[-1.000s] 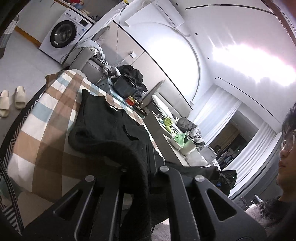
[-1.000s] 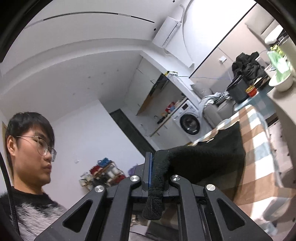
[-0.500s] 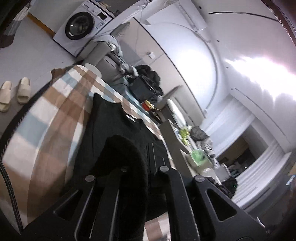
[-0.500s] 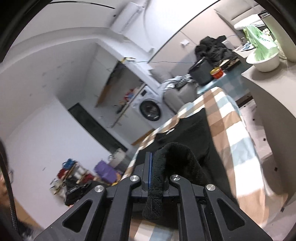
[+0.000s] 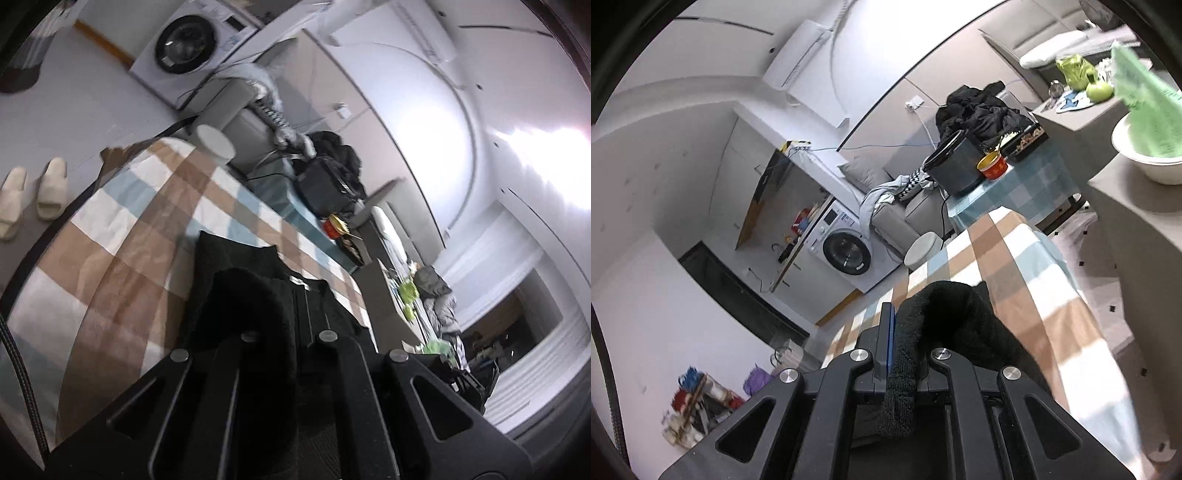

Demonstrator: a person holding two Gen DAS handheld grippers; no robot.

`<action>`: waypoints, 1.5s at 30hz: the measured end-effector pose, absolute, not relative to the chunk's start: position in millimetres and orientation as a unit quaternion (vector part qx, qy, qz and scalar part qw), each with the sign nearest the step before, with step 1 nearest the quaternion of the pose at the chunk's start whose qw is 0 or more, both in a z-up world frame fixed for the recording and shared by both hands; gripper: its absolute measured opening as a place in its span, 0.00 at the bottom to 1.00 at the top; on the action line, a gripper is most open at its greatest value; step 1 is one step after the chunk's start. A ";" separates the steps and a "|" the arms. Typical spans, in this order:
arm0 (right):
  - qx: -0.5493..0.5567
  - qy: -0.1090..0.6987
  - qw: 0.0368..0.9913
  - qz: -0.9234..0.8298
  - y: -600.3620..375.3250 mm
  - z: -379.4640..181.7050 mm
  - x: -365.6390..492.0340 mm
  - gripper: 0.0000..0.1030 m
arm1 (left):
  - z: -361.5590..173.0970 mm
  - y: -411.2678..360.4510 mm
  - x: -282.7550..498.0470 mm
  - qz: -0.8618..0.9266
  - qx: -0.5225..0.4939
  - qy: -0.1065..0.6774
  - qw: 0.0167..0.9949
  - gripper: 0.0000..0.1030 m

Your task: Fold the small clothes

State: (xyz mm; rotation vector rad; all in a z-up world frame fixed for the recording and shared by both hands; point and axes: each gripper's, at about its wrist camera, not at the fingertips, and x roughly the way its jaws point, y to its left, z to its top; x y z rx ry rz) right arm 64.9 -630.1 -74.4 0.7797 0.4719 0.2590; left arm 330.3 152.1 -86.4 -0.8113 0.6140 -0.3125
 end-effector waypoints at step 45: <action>0.406 0.404 0.817 0.062 -621.1 -169.0 183.5 0.55 | -173.6 146.0 377.3 -0.113 -0.371 0.432 0.814 0.23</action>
